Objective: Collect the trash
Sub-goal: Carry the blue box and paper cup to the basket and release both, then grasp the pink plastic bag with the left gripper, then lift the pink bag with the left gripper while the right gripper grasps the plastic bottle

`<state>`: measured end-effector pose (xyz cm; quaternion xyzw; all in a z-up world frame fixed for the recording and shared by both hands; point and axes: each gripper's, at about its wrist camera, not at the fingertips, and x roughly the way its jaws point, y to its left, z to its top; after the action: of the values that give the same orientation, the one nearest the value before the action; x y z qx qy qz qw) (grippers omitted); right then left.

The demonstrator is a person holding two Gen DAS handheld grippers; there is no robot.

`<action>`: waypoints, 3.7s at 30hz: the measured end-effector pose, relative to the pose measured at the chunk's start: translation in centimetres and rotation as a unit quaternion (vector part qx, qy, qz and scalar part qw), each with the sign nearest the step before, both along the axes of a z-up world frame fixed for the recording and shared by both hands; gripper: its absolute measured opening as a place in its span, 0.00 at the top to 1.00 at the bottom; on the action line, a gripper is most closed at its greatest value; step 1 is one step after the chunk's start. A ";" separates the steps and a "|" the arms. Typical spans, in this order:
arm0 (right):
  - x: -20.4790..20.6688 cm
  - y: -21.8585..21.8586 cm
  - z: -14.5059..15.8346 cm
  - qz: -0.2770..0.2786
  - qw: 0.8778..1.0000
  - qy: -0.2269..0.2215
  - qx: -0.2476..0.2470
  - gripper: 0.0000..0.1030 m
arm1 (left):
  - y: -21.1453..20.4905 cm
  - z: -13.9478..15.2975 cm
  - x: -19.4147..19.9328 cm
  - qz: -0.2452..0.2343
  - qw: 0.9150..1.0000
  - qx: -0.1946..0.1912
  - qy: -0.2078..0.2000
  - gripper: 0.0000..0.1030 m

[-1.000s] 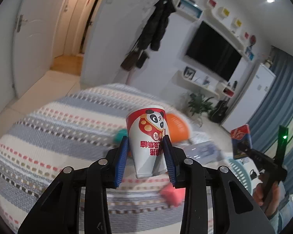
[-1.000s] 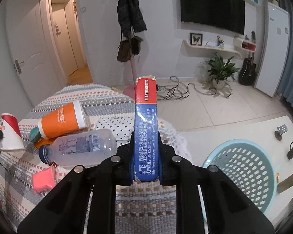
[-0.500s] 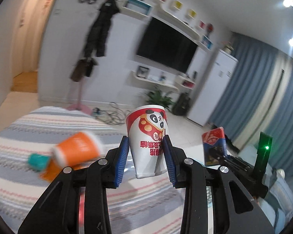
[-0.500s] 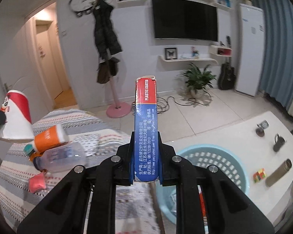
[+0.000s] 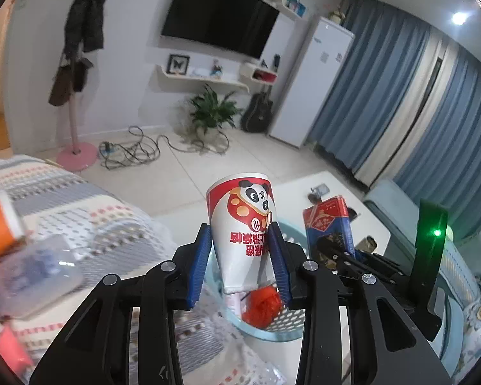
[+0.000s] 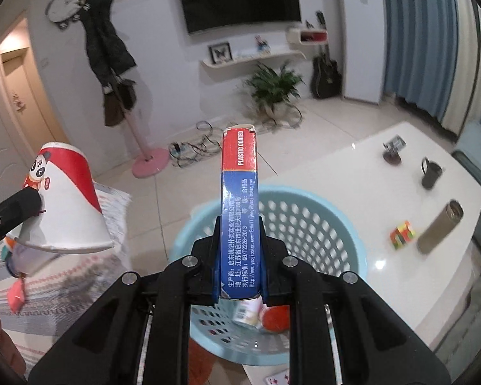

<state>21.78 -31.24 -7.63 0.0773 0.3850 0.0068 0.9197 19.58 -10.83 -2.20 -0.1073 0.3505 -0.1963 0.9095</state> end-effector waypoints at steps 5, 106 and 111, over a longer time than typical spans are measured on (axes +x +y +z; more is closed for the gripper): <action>0.8 -1.2 -3.0 -0.013 0.999 0.045 0.012 0.85 | -1.4 -2.6 1.6 -0.010 1.000 0.005 0.026 0.65; -0.2 28.1 -1.5 0.303 0.948 0.071 0.061 0.58 | 30.0 -4.4 -16.3 0.259 0.965 0.015 0.033 0.65; -6.5 30.5 -2.0 0.378 0.920 0.085 0.050 0.58 | 31.4 -4.4 -17.3 0.285 0.958 0.008 0.027 0.65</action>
<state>15.31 -0.72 -9.60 -0.0281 0.4612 0.3668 0.8074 2.24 20.56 -6.55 -0.2004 0.3316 0.0768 0.9187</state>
